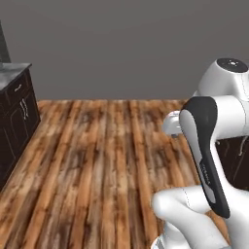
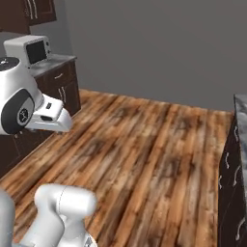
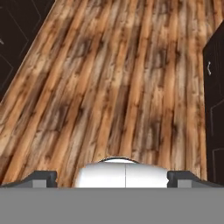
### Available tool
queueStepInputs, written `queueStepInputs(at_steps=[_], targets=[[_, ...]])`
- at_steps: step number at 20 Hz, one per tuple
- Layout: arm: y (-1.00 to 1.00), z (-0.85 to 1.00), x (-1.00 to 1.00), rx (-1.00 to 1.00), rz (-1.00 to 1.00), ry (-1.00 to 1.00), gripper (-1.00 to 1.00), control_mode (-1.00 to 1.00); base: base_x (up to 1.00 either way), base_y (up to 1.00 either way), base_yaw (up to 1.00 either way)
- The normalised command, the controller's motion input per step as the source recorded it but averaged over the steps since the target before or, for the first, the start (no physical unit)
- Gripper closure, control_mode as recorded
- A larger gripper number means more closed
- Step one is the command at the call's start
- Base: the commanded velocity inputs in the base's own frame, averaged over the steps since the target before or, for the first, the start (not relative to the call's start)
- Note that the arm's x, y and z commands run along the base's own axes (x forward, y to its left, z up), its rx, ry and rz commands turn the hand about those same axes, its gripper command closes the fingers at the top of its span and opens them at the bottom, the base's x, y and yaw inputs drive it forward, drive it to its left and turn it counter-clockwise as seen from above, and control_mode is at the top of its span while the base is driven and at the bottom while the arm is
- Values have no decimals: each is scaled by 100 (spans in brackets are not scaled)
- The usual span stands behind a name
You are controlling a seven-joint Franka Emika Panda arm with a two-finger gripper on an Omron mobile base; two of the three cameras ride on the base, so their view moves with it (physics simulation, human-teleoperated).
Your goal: Get the candle and the wine from the cabinet and move them to the dining counter.
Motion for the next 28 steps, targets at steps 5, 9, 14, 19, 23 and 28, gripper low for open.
queueStepInputs(at_steps=[5, 9, 14, 19, 23, 28], targets=[[0, 0, 0, 0, 0, 0, -100, 100, 100, 23, 12], [0, 0, 0, 0, 0, 0, -100, 100, 100, 0, 45], [0, 0, 0, 0, 0, 0, -100, 100, 100, -2, 61], [0, 0, 0, 0, 0, 0, -100, 100, 100, -13, 73], [0, 0, 0, 0, 0, 0, -100, 100, 96, -30, 69], [0, 0, 0, 0, 0, 0, -100, 100, 100, -29, 67]])
